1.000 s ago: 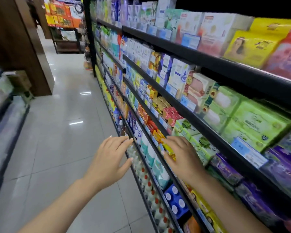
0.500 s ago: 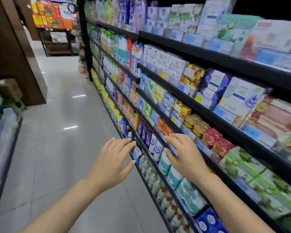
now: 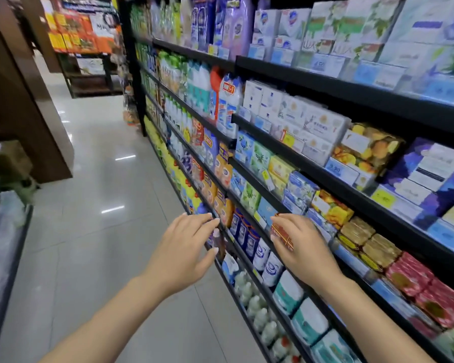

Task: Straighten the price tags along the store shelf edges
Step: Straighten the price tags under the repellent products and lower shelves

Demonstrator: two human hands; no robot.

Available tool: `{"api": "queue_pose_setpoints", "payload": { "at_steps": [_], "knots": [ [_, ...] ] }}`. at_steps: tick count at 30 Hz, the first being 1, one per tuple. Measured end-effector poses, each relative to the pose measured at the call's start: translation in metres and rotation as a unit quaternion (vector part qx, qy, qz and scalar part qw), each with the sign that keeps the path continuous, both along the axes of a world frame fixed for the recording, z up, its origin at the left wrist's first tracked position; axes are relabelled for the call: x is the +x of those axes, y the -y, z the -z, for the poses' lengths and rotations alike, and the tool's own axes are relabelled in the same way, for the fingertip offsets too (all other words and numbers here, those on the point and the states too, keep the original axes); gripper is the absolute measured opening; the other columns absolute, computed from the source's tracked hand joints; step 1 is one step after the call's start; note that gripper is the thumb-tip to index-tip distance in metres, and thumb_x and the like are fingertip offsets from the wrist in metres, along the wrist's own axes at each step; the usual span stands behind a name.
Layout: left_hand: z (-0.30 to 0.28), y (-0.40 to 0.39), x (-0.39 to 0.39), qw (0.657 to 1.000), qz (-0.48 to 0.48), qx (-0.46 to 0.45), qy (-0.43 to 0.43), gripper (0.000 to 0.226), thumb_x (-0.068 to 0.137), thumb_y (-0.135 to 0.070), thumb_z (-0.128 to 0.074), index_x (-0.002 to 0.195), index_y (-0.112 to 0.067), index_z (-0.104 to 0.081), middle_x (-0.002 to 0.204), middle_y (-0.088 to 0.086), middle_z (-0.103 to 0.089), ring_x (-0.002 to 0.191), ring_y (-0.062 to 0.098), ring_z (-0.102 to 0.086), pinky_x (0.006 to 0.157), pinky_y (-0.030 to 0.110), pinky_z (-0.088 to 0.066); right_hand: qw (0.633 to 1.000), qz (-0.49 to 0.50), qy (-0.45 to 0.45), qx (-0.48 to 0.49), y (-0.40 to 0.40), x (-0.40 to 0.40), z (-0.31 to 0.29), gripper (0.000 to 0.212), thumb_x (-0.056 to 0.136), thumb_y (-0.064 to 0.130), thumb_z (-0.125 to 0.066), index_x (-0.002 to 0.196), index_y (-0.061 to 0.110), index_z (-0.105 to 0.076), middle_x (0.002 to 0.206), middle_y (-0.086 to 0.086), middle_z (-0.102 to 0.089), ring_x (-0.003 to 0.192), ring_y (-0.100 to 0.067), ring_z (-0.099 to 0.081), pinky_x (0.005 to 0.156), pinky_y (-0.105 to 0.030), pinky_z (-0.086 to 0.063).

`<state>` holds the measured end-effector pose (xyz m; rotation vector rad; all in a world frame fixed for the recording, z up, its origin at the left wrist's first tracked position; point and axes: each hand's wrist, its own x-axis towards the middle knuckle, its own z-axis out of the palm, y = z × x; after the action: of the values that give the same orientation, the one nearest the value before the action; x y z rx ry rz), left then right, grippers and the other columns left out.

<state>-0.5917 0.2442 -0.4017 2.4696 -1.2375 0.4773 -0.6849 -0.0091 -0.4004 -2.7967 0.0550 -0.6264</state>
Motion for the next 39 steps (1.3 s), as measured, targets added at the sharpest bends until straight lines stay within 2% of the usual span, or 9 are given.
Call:
{"api": "queue_pose_setpoints", "payload": {
  "at_steps": [8, 13, 17, 21, 27, 30, 34, 36, 39],
  "knots": [
    [-0.011, 0.054, 0.103, 0.999, 0.037, 0.009, 0.011, 0.048, 0.086, -0.038, -0.051, 0.128, -0.014, -0.055, 0.125, 0.001, -0.057, 0.115, 0.019, -0.052, 0.108, 0.036, -0.027, 0.999, 0.013, -0.031, 0.0, 0.05, 0.093, 0.022, 0.037, 0.093, 0.035, -0.05, 0.128, 0.02, -0.053, 0.125, 0.007, -0.051, 0.118, -0.013, -0.042, 0.097, -0.032, -0.041],
    [0.001, 0.084, 0.161, 0.998, 0.049, 0.031, -0.01, 0.05, 0.087, -0.039, -0.05, 0.129, -0.013, -0.054, 0.126, 0.002, -0.057, 0.117, 0.019, -0.051, 0.108, 0.033, -0.025, 0.998, 0.047, -0.03, 0.014, 0.081, 0.132, 0.033, 0.036, 0.092, 0.029, -0.054, 0.126, 0.017, -0.055, 0.122, 0.004, -0.054, 0.116, -0.014, -0.041, 0.098, -0.035, -0.041],
    [0.018, 0.108, 0.203, 0.994, 0.088, 0.059, -0.021, 0.049, 0.087, -0.04, -0.05, 0.127, -0.013, -0.055, 0.124, 0.003, -0.057, 0.112, 0.021, -0.052, 0.101, 0.032, -0.031, 0.995, 0.077, -0.053, 0.017, 0.096, 0.152, 0.044, 0.047, 0.091, 0.042, -0.036, 0.125, 0.016, -0.055, 0.12, 0.003, -0.055, 0.114, -0.018, -0.046, 0.095, -0.036, -0.044],
    [0.042, 0.132, 0.247, 0.987, 0.134, 0.09, -0.014, 0.05, 0.084, -0.04, -0.048, 0.125, -0.013, -0.055, 0.12, 0.006, -0.059, 0.107, 0.025, -0.054, 0.098, 0.038, -0.037, 0.991, 0.119, -0.046, 0.028, 0.1, 0.168, 0.056, 0.047, 0.091, 0.042, -0.034, 0.124, 0.016, -0.056, 0.117, 0.003, -0.057, 0.111, -0.019, -0.05, 0.088, -0.036, -0.048],
    [0.074, 0.173, 0.317, 0.971, 0.186, 0.151, -0.022, 0.055, 0.083, -0.045, -0.044, 0.126, -0.013, -0.057, 0.124, 0.008, -0.06, 0.11, 0.03, -0.059, 0.095, 0.047, -0.045, 0.98, 0.188, -0.064, 0.022, 0.1, 0.201, 0.065, 0.042, 0.092, 0.038, -0.038, 0.123, 0.014, -0.055, 0.118, 0.0, -0.056, 0.111, -0.022, -0.049, 0.09, -0.037, -0.047],
    [0.081, 0.196, 0.348, 0.959, 0.215, 0.182, -0.036, 0.055, 0.081, -0.042, -0.053, 0.127, -0.011, -0.057, 0.125, 0.01, -0.06, 0.112, 0.031, -0.058, 0.095, 0.046, -0.045, 0.969, 0.232, -0.084, 0.029, 0.095, 0.22, 0.069, 0.049, 0.092, 0.041, -0.033, 0.126, 0.013, -0.053, 0.12, -0.003, -0.056, 0.11, -0.025, -0.05, 0.089, -0.038, -0.047],
    [0.093, 0.223, 0.385, 0.943, 0.27, 0.187, -0.042, 0.057, 0.075, -0.036, -0.059, 0.126, -0.008, -0.057, 0.121, 0.014, -0.06, 0.107, 0.035, -0.059, 0.09, 0.049, -0.049, 0.95, 0.301, -0.089, -0.006, 0.087, 0.246, 0.071, 0.043, 0.085, 0.033, -0.052, 0.122, 0.012, -0.058, 0.116, -0.005, -0.062, 0.103, -0.026, -0.06, 0.078, -0.035, -0.053],
    [0.103, 0.232, 0.403, 0.936, 0.291, 0.195, -0.04, 0.059, 0.074, -0.034, -0.065, 0.126, -0.008, -0.056, 0.122, 0.015, -0.059, 0.109, 0.036, -0.058, 0.092, 0.049, -0.047, 0.941, 0.323, -0.102, 0.003, 0.085, 0.256, 0.077, 0.045, 0.085, 0.031, -0.053, 0.125, 0.01, -0.056, 0.12, -0.009, -0.06, 0.107, -0.03, -0.058, 0.081, -0.039, -0.052],
    [0.111, 0.242, 0.421, 0.92, 0.32, 0.223, -0.038, 0.063, 0.08, -0.031, -0.067, 0.136, -0.009, -0.047, 0.136, 0.015, -0.05, 0.123, 0.036, -0.048, 0.104, 0.046, -0.036, 0.926, 0.357, -0.118, 0.016, 0.08, 0.266, 0.087, 0.048, 0.087, 0.026, -0.058, 0.13, 0.007, -0.051, 0.125, -0.013, -0.056, 0.113, -0.034, -0.054, 0.082, -0.042, -0.051]
  ]
}}
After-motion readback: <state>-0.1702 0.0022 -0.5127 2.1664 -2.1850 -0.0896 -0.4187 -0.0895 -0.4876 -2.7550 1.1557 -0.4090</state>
